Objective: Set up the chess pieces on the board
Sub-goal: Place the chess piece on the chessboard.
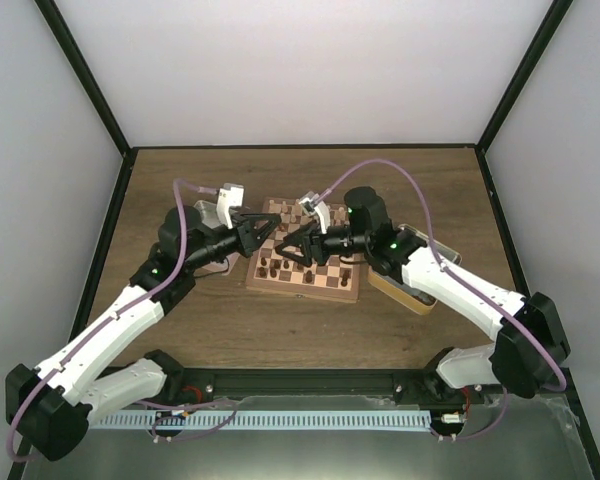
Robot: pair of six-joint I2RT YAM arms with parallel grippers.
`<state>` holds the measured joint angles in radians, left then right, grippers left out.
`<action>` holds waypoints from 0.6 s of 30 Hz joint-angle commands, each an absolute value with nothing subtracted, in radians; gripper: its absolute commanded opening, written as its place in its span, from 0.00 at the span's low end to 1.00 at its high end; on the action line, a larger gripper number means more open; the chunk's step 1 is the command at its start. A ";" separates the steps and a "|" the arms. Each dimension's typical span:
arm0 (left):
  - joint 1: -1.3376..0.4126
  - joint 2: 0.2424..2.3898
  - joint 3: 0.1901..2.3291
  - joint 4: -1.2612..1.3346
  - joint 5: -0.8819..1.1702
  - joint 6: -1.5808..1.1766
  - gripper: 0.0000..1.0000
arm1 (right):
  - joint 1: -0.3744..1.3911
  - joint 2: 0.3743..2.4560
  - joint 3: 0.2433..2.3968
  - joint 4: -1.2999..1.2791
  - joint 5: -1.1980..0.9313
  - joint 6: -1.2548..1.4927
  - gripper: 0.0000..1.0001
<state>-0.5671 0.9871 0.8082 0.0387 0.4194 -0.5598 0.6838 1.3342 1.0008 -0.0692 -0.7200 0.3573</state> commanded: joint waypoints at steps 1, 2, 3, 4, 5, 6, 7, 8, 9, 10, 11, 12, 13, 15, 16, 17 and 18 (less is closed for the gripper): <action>-0.565 0.988 0.802 0.133 0.522 -0.621 0.05 | 0.698 1.347 1.070 0.018 -0.767 0.308 0.53; -0.565 0.987 0.803 0.125 0.518 -0.618 0.05 | 0.698 1.351 1.077 0.019 -0.761 0.308 0.52; -0.565 0.986 0.806 0.116 0.516 -0.615 0.05 | 0.698 1.354 1.080 0.022 -0.757 0.308 0.50; -0.565 0.986 0.809 0.109 0.516 -0.612 0.05 | 0.698 1.356 1.083 0.024 -0.748 0.307 0.48; -0.564 0.988 0.811 0.103 0.517 -0.609 0.05 | 0.698 1.355 1.086 0.026 -0.739 0.307 0.46; -0.564 0.989 0.812 0.098 0.518 -0.608 0.05 | 0.698 1.356 1.088 0.028 -0.731 0.307 0.44; -0.564 0.989 0.812 0.095 0.521 -0.607 0.05 | 0.698 1.354 1.089 0.030 -0.724 0.306 0.42; -0.564 0.990 0.812 0.090 0.523 -0.605 0.05 | 0.698 1.351 1.088 0.035 -0.718 0.307 0.41; -0.564 0.991 0.812 0.087 0.523 -0.603 0.05 | 0.698 1.349 1.085 0.042 -0.712 0.307 0.39; -0.565 0.993 0.812 0.085 0.524 -0.602 0.05 | 0.698 1.346 1.082 0.045 -0.705 0.307 0.37; -0.565 0.995 0.814 0.083 0.525 -0.598 0.05 | 0.698 1.340 1.079 0.051 -0.701 0.307 0.34; -0.565 0.997 0.815 0.079 0.524 -0.595 0.05 | 0.698 1.336 1.074 0.056 -0.698 0.306 0.30; -0.565 0.999 0.819 0.076 0.524 -0.589 0.05 | 0.698 1.331 1.070 0.062 -0.696 0.307 0.27; -0.565 1.005 0.826 0.070 0.525 -0.585 0.06 | 0.698 1.322 1.058 0.074 -0.693 0.306 0.20; -0.565 1.008 0.829 0.066 0.524 -0.583 0.06 | 0.698 1.316 1.052 0.079 -0.692 0.303 0.16; -0.565 1.012 0.833 0.058 0.523 -0.584 0.07 | 0.698 1.313 1.048 0.081 -0.689 0.300 0.11; -0.565 1.016 0.838 0.047 0.522 -0.587 0.09 | 0.698 1.311 1.044 0.081 -0.685 0.294 0.07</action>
